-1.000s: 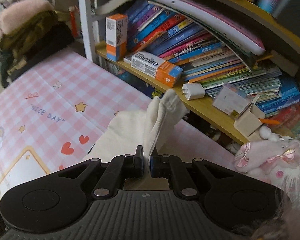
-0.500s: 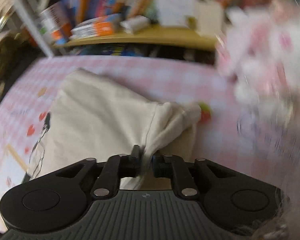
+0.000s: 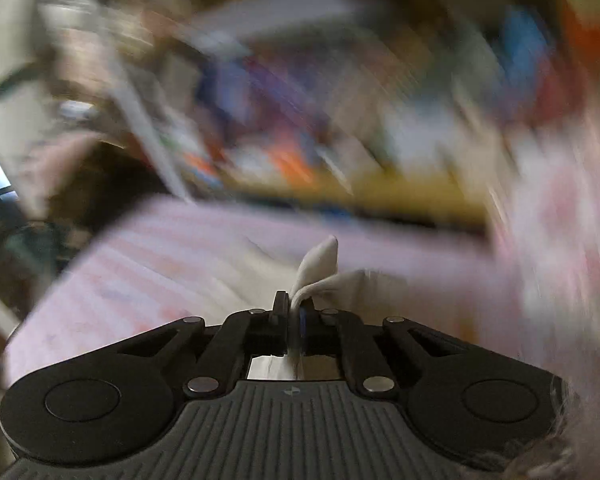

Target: Fold clothes

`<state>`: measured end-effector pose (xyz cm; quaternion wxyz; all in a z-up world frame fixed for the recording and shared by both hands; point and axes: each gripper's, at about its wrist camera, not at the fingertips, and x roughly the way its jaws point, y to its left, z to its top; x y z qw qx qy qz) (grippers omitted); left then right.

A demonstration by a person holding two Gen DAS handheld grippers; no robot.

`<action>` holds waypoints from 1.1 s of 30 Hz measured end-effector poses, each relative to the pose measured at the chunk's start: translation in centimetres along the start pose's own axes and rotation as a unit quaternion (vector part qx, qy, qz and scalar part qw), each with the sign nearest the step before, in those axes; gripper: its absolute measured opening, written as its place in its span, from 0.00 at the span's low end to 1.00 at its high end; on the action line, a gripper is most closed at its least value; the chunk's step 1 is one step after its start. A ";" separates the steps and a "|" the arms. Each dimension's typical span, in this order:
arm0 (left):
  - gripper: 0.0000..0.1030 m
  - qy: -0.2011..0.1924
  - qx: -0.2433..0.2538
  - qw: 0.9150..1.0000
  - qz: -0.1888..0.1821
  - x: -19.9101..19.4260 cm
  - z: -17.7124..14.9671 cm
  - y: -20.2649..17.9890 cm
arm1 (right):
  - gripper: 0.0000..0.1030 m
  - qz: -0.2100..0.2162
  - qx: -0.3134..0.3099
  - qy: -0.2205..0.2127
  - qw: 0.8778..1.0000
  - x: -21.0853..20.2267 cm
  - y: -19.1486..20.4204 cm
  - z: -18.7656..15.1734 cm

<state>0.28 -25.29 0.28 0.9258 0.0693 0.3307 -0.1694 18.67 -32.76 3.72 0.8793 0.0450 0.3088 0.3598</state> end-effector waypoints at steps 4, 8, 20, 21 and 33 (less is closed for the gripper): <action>0.13 0.091 0.004 0.995 -0.031 4.6 -1.5 -0.5 | 0.05 -0.073 0.068 0.056 0.993 1.9 -4.5 -1.6; 0.31 0.116 0.004 0.992 -0.058 4.9 -2.1 -0.5 | 0.23 -0.145 0.138 0.133 0.971 4.6 -9.1 -5.6; 0.61 0.066 0.011 0.980 -0.185 -2.4 -2.9 -1.3 | 0.47 -0.092 0.133 0.057 0.985 -6.1 -0.5 -7.6; 0.61 0.059 0.002 0.982 -0.177 -3.1 -3.0 -0.6 | 0.47 -0.086 0.115 0.058 0.988 -6.9 0.8 -8.3; 0.59 0.073 -0.192 0.979 0.013 -2.3 -7.6 11.7 | 0.18 -0.135 -0.024 0.131 0.982 -7.9 8.2 -17.1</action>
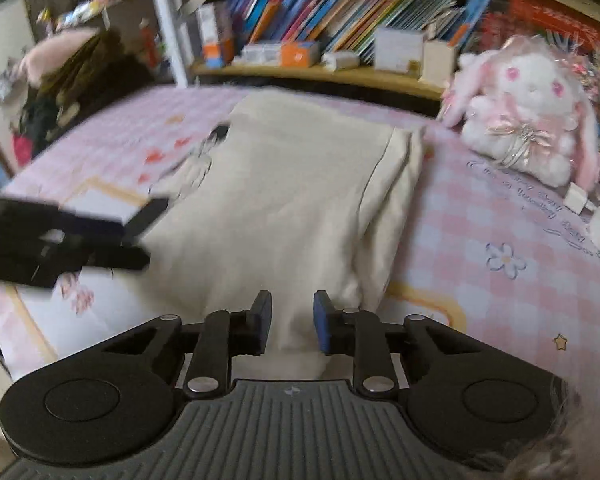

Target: Fold clothes

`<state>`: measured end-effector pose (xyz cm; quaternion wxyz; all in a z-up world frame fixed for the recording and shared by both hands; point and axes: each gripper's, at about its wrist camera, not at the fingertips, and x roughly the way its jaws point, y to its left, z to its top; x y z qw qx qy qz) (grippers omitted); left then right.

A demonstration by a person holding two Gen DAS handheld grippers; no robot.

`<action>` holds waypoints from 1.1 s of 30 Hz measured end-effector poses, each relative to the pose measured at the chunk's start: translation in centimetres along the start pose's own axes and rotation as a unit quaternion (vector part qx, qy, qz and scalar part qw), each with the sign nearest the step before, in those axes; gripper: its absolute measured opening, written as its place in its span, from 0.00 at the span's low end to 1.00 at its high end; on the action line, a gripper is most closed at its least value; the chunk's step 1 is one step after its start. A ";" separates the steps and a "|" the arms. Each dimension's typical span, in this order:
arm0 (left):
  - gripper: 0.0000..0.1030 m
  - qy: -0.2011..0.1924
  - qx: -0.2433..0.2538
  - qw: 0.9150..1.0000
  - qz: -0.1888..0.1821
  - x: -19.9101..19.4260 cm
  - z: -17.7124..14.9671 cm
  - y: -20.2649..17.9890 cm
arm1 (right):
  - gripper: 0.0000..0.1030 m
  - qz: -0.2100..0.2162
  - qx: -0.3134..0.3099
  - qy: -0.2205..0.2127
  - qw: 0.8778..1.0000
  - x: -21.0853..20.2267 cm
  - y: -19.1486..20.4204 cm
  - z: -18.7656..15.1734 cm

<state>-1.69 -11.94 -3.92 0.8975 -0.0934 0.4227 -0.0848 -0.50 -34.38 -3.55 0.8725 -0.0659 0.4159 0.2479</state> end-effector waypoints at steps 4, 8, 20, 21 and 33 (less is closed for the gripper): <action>0.60 0.008 -0.020 1.000 0.019 -0.2 -1.0 1.4 | 0.10 -0.027 0.055 0.027 0.998 0.0 -2.8 -1.1; 0.63 -0.012 -0.035 0.998 0.041 -0.6 -0.6 2.6 | 0.11 -0.037 0.083 0.021 0.996 -1.0 -4.0 -1.3; 0.72 -0.011 -0.136 0.991 0.013 1.0 0.4 6.2 | 0.27 0.003 0.119 0.024 0.993 0.2 -3.3 -0.3; 0.66 -0.013 -0.142 0.990 0.007 1.1 0.4 6.3 | 0.26 0.003 0.119 0.026 0.993 0.3 -3.3 -0.4; 0.06 -0.023 -0.107 0.994 0.027 -1.2 1.7 4.8 | 0.21 0.001 0.094 0.034 0.995 0.7 -3.2 -0.6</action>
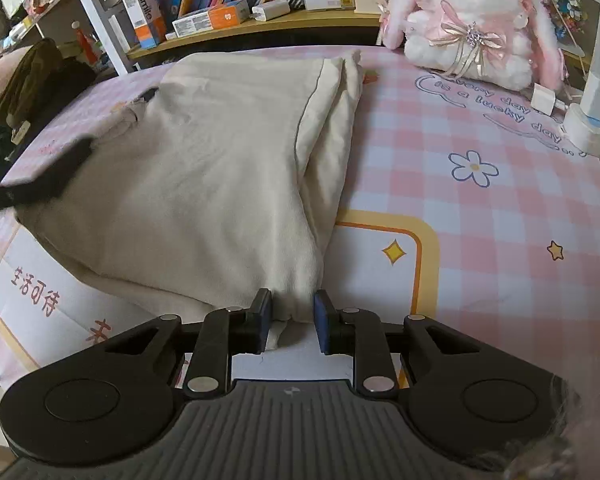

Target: Fold clothes

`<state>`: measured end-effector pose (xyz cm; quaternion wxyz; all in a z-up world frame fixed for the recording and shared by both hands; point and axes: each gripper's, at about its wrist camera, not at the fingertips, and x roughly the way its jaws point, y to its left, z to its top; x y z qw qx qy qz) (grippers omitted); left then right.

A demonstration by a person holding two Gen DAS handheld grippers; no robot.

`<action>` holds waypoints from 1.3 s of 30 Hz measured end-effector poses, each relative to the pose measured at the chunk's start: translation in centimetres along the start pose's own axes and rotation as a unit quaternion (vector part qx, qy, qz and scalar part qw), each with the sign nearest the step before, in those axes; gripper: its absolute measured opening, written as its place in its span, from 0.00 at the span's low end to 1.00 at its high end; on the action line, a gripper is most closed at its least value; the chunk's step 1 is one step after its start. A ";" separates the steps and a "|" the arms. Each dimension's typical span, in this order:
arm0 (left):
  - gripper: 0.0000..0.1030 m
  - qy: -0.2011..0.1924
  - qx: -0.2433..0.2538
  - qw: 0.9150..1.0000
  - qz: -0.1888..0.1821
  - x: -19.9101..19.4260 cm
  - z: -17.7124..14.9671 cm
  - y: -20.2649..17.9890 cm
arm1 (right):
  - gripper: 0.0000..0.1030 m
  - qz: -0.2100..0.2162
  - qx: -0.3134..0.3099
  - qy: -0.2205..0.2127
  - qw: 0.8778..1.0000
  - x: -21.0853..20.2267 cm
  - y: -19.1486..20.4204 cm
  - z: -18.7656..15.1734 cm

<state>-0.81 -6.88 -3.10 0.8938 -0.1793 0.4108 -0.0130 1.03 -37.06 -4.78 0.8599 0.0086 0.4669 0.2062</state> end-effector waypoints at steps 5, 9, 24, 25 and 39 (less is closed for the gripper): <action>0.06 0.019 -0.030 0.999 0.005 1.7 -1.4 1.3 | 0.21 0.005 -0.009 0.001 1.000 0.0 0.2 0.0; 0.06 0.026 -0.032 0.999 -0.003 0.5 -1.6 1.6 | 0.21 0.007 -0.012 0.002 1.000 -0.1 0.1 -0.1; 0.34 0.050 0.005 0.999 0.010 -2.6 -1.2 4.5 | 0.21 -0.002 -0.021 -0.002 1.000 -0.4 0.7 -0.7; 0.36 0.039 -0.006 0.999 0.014 -2.6 -0.6 5.2 | 0.21 -0.005 -0.021 -0.004 1.000 -0.4 0.7 -0.8; 0.60 0.044 -0.077 0.991 -0.101 5.7 5.3 10.2 | 0.31 -0.081 0.036 -0.010 0.996 -0.3 2.1 -1.0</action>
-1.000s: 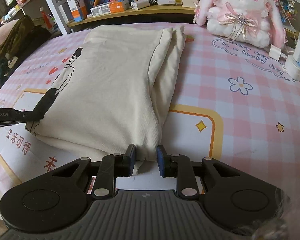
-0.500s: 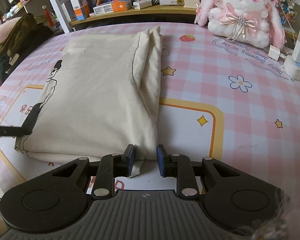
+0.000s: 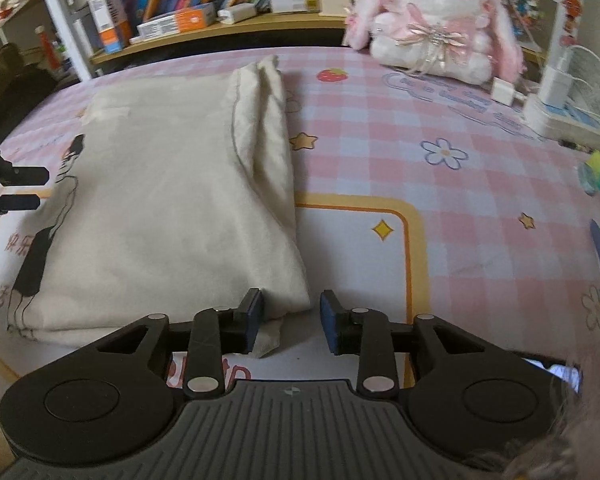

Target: Fold clothes

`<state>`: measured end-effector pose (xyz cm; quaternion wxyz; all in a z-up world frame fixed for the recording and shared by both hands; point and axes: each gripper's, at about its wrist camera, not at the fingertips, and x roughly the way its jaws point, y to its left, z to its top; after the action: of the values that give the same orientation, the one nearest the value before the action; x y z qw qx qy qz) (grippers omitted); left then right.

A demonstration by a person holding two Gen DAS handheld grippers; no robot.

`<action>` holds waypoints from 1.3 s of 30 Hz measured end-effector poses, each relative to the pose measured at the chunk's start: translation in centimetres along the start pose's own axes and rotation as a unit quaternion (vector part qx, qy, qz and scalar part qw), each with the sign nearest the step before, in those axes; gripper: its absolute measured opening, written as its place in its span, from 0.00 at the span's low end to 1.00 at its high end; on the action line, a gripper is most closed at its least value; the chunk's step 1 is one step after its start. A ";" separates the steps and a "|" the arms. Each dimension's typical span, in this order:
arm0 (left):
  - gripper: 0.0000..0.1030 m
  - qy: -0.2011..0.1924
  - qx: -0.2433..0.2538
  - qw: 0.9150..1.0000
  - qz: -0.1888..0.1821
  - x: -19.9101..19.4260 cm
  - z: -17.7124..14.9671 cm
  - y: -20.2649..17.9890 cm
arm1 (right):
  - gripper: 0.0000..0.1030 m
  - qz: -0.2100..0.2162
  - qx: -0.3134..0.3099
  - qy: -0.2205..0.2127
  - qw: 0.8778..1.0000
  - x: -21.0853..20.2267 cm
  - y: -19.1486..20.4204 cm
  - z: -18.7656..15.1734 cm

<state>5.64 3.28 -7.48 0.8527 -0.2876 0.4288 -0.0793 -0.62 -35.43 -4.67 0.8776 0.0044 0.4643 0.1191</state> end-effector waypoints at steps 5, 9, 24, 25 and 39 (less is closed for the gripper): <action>0.60 -0.006 -0.092 0.994 -0.065 1.9 2.0 2.2 | 0.35 -0.028 0.023 -0.001 0.999 0.0 0.5 -0.1; 0.57 -0.007 -0.174 0.979 -0.107 3.6 3.3 3.8 | 0.35 -0.042 0.038 -0.001 0.998 0.0 0.8 -0.2; 0.14 -0.054 0.119 0.991 -0.024 2.8 4.9 -3.6 | 0.35 -0.079 0.072 -0.006 0.994 -0.2 1.8 -0.4; 0.15 -0.022 0.076 0.997 -0.014 4.0 5.6 -2.2 | 0.35 -0.080 0.073 -0.006 0.994 -0.2 1.8 -0.4; 0.03 -0.074 0.083 0.990 -0.083 4.2 6.9 -2.7 | 0.35 -0.087 0.080 -0.006 0.993 -0.3 2.2 -0.4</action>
<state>13.91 2.40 -5.68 0.8935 -0.2550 0.3315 -0.1636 -1.55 -33.41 -4.42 0.8840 0.0351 0.4661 0.0045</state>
